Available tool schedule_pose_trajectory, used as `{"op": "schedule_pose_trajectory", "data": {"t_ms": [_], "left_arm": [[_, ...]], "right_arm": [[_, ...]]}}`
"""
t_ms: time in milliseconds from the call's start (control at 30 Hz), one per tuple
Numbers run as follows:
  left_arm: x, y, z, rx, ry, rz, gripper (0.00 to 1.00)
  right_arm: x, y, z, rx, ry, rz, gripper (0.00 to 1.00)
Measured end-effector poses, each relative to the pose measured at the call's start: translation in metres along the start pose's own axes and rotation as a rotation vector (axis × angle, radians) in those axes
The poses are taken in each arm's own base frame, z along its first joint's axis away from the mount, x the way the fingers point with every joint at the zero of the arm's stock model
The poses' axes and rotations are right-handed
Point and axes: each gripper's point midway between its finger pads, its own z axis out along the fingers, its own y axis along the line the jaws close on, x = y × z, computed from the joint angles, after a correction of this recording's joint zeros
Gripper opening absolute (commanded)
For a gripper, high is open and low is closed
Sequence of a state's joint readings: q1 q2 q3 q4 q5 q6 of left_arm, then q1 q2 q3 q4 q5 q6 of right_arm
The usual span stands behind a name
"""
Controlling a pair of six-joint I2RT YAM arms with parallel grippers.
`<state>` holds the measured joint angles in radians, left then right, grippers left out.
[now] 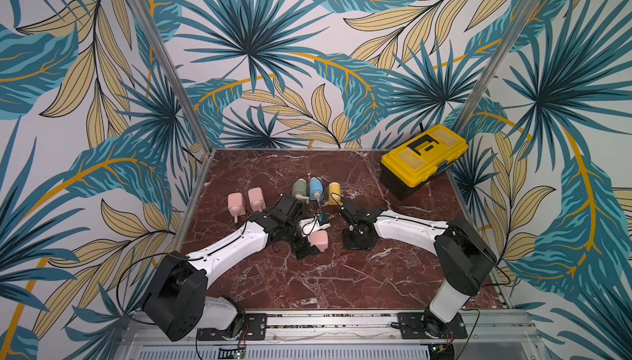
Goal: Put the tray back into the pencil sharpener
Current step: Close the container of the pencil sharpener.
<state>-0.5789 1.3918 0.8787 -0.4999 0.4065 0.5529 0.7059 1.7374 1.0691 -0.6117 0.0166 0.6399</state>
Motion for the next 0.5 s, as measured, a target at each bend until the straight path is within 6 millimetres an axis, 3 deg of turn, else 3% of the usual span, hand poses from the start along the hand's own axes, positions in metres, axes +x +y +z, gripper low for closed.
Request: {"op": "schedule_pose_trajectory", "data": {"t_ms": [133, 500], "left_arm": [[0.0, 0.004, 0.008, 0.015, 0.02, 0.017, 0.98], [-0.003, 0.017, 0.03, 0.039, 0.059, 0.072, 0.8]], "right_arm": [[0.001, 0.002, 0.004, -0.025, -0.011, 0.02, 0.29], [0.001, 0.01, 0.008, -0.096, -0.033, 0.06, 0.27]]}}
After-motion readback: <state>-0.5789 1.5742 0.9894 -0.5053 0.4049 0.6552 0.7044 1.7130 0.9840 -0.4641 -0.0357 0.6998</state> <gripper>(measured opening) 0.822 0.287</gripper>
